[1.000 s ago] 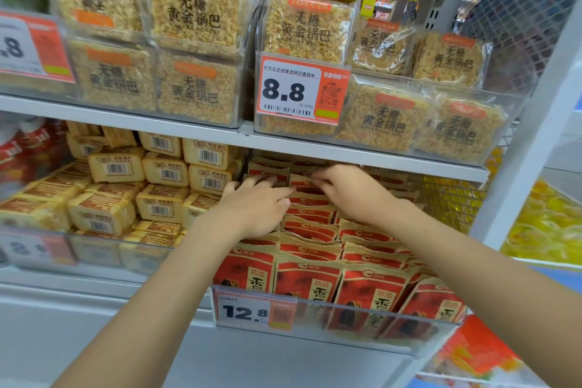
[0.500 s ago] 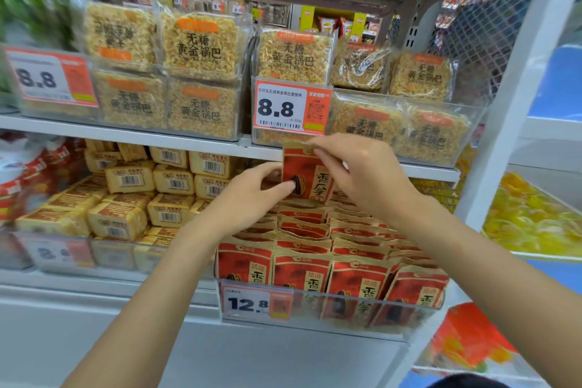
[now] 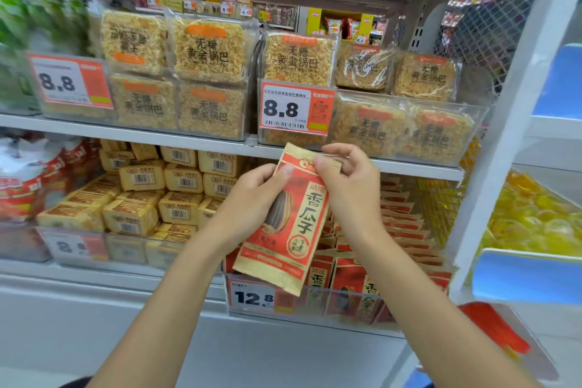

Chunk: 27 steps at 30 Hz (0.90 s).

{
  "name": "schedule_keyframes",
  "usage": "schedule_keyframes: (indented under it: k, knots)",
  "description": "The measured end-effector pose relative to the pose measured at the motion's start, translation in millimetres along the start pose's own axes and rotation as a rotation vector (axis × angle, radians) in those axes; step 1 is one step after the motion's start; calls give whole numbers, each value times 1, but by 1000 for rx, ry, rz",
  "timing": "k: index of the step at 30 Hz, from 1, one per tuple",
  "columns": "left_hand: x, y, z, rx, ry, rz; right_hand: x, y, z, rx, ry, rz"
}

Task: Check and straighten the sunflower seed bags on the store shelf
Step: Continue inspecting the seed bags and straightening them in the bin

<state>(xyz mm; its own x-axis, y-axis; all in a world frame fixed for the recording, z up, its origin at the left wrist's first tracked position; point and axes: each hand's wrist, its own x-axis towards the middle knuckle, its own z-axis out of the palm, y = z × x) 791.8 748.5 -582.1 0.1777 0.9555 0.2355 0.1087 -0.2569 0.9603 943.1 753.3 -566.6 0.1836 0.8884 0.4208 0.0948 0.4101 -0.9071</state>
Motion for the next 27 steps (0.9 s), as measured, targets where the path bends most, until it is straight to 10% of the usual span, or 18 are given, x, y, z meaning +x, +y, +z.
schedule_keyframes:
  k: [8, 14, 19, 27]
  knots:
    - [8, -10, 13, 116, 429, 212, -18, 11, -3, -144, -217, 66]
    - [4, -6, 17, 176, 145, 18, -14, 17, -19, -107, -150, 79]
    - [4, -6, 22, 213, 443, 156, -23, 13, -21, -39, -472, 193]
    - [0, -3, 9, 166, 288, 143, -25, 11, -22, 153, -426, 174]
